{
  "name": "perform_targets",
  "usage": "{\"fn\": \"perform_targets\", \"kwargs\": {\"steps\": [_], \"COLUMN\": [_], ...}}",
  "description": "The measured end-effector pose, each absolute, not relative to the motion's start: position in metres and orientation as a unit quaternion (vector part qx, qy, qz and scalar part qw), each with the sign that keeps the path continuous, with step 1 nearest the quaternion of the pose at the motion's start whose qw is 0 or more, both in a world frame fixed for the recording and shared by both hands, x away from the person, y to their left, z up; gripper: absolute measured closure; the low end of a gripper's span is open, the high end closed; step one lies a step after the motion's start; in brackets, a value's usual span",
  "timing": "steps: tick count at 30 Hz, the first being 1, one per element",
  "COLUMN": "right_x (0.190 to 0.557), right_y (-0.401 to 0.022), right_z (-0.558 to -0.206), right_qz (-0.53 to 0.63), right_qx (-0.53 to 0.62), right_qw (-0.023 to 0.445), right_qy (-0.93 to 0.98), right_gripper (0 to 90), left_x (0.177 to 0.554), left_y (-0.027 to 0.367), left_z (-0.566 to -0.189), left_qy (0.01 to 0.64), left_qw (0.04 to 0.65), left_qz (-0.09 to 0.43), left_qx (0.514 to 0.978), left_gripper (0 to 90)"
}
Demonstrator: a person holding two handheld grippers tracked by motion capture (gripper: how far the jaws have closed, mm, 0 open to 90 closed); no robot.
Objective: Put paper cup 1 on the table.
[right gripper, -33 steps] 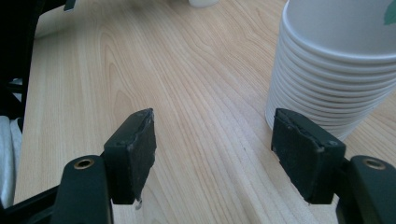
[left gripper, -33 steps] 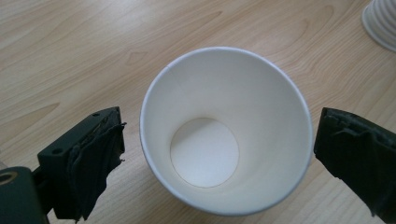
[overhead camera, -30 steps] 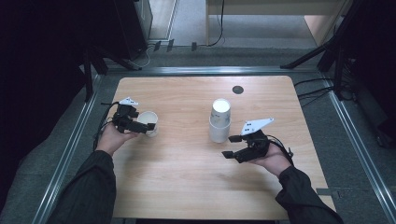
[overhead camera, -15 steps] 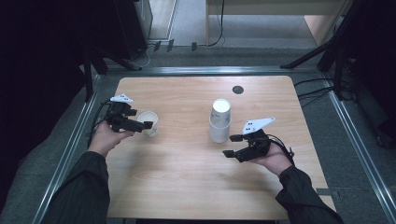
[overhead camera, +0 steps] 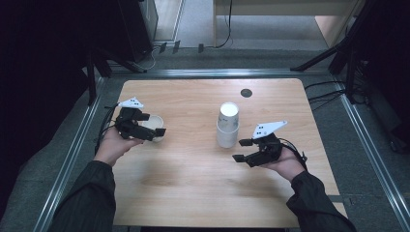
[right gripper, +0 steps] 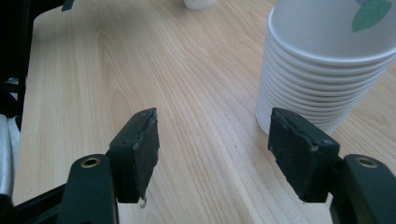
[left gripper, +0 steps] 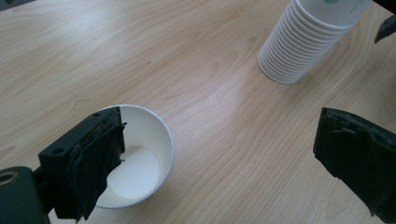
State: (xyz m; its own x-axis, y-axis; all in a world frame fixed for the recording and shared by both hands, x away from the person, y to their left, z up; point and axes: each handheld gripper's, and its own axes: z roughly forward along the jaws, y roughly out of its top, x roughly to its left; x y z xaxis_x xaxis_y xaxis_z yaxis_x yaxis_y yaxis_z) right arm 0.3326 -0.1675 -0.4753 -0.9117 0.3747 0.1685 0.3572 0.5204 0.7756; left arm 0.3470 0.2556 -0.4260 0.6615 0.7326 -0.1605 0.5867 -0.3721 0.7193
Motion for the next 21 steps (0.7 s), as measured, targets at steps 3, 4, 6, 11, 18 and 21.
{"fn": "perform_targets", "kwargs": {"steps": [3, 4, 6, 11, 18, 21], "right_x": [0.333, 0.334, 0.334, 0.336, 0.339, 0.34], "right_y": [-0.169, -0.17, -0.171, -0.173, -0.179, -0.18], "right_z": [-0.474, -0.474, -0.473, -0.475, -0.473, -0.472], "right_qz": [0.443, 0.444, 0.443, 0.434, 0.436, 0.435], "right_qx": [0.211, 0.211, 0.215, 0.216, 0.224, 0.228], "right_qw": [0.011, 0.012, 0.012, 0.013, 0.004, 0.003], "right_qy": [0.871, 0.871, 0.871, 0.875, 0.872, 0.871], "right_gripper": [34.1, 34.1, 34.1, 34.1, 34.5, 33.8], "left_x": [0.344, 0.342, 0.34, 0.332, 0.32, 0.314], "left_y": [0.248, 0.245, 0.241, 0.229, 0.215, 0.21], "left_z": [-0.426, -0.426, -0.428, -0.434, -0.438, -0.44], "left_qy": [0.393, 0.39, 0.385, 0.367, 0.351, 0.344], "left_qw": [0.399, 0.402, 0.403, 0.414, 0.426, 0.429], "left_qz": [0.087, 0.086, 0.081, 0.075, 0.064, 0.059], "left_qx": [0.824, 0.824, 0.826, 0.83, 0.831, 0.833], "left_gripper": [2.2, 2.2, 2.2, 5.3, 6.1, 6.1]}}
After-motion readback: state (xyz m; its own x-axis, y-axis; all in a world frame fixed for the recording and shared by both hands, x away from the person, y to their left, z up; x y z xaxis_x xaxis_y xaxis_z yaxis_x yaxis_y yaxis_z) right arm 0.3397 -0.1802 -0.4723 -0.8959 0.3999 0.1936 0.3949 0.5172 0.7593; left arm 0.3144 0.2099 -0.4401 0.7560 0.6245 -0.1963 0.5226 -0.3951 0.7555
